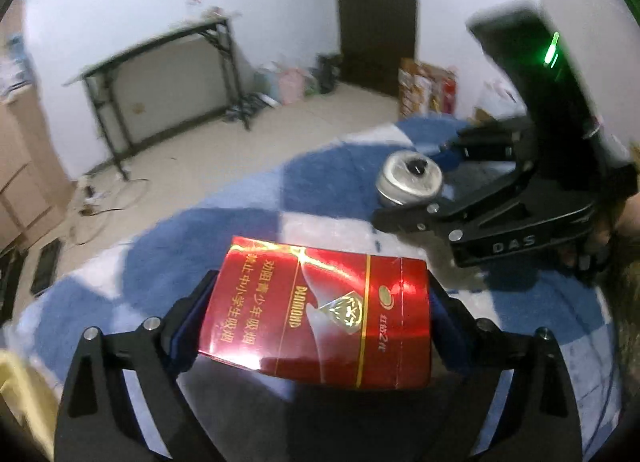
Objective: Organize rigid objects
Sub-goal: 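Grasp the red Diamond pack with the left gripper while the right grasps the beige ashtray, then lower the Diamond pack and ashtray into the yellow tray and open both grippers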
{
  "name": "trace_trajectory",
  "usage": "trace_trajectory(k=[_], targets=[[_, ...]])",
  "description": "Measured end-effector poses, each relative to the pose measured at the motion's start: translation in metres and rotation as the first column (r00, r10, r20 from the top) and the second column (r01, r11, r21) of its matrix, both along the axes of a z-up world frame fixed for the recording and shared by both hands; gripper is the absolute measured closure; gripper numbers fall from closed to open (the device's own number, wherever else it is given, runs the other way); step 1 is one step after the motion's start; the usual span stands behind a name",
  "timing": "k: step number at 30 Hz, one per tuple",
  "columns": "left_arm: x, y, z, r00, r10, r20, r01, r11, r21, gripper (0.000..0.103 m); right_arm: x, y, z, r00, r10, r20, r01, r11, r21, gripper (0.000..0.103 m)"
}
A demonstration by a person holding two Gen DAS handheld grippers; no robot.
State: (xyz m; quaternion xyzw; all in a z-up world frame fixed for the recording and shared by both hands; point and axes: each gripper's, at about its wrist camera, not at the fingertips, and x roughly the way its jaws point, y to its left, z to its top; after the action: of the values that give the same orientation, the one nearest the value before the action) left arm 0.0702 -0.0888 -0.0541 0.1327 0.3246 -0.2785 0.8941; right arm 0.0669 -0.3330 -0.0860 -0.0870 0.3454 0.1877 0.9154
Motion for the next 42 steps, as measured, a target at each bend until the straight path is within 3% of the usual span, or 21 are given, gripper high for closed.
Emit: trace_trajectory(k=[4, 6, 9, 12, 13, 16, 18, 21, 26, 32, 37, 42], targets=[[-0.039, 0.056, 0.053, 0.981, 0.154, 0.117, -0.154, 0.988, -0.008, 0.009, -0.009, 0.001, 0.017, 0.999, 0.005, 0.033, -0.007, 0.998, 0.059, 0.049], [-0.062, 0.1, 0.083, 0.955, 0.251, 0.16, -0.247, 0.968, -0.042, 0.009, -0.018, 0.009, 0.033, 0.997, 0.029, 0.075, -0.036, 0.995, 0.091, 0.049], [-0.096, 0.173, 0.113, 0.894, 0.412, 0.179, -0.404, 0.911, -0.079, 0.009, -0.033, 0.045, 0.056, 0.986, 0.107, 0.125, -0.121, 0.987, 0.108, 0.049], [-0.136, 0.239, 0.11, 0.819, 0.538, 0.201, -0.539, 0.841, -0.052, 0.009, -0.048, 0.105, 0.073, 0.961, 0.226, 0.158, -0.245, 0.963, 0.113, 0.049], [-0.15, 0.264, 0.101, 0.783, 0.595, 0.181, -0.597, 0.801, -0.052, 0.009, -0.052, 0.128, 0.076, 0.946, 0.284, 0.158, -0.303, 0.946, 0.114, 0.049], [-0.166, 0.298, 0.078, 0.755, 0.645, 0.116, -0.646, 0.763, -0.037, 0.009, -0.056, 0.195, 0.081, 0.89, 0.438, 0.127, -0.448, 0.891, 0.071, 0.049], [-0.165, 0.306, 0.061, 0.718, 0.688, 0.106, -0.693, 0.721, 0.015, 0.009, -0.051, 0.236, 0.086, 0.856, 0.506, 0.109, -0.513, 0.857, 0.05, 0.049], [-0.157, 0.304, 0.044, 0.747, 0.661, 0.067, -0.664, 0.746, 0.049, 0.009, -0.033, 0.285, 0.086, 0.812, 0.582, 0.054, -0.584, 0.811, 0.047, 0.049], [-0.145, 0.311, 0.028, 0.752, 0.66, 0.0, -0.658, 0.75, 0.069, 0.009, 0.011, 0.341, 0.082, 0.786, 0.616, -0.053, -0.613, 0.788, 0.065, 0.049], [-0.135, 0.316, 0.007, 0.747, 0.661, -0.071, -0.653, 0.75, 0.102, 0.009, 0.051, 0.38, 0.058, 0.803, 0.573, -0.162, -0.581, 0.814, 0.003, 0.049], [-0.126, 0.319, -0.008, 0.739, 0.665, -0.108, -0.657, 0.747, 0.102, 0.01, 0.068, 0.396, 0.052, 0.816, 0.55, -0.179, -0.555, 0.832, 0.029, 0.049], [-0.125, 0.325, -0.01, 0.729, 0.671, -0.139, -0.671, 0.739, 0.048, 0.009, 0.069, 0.401, 0.048, 0.817, 0.547, -0.181, -0.548, 0.835, 0.051, 0.047]])
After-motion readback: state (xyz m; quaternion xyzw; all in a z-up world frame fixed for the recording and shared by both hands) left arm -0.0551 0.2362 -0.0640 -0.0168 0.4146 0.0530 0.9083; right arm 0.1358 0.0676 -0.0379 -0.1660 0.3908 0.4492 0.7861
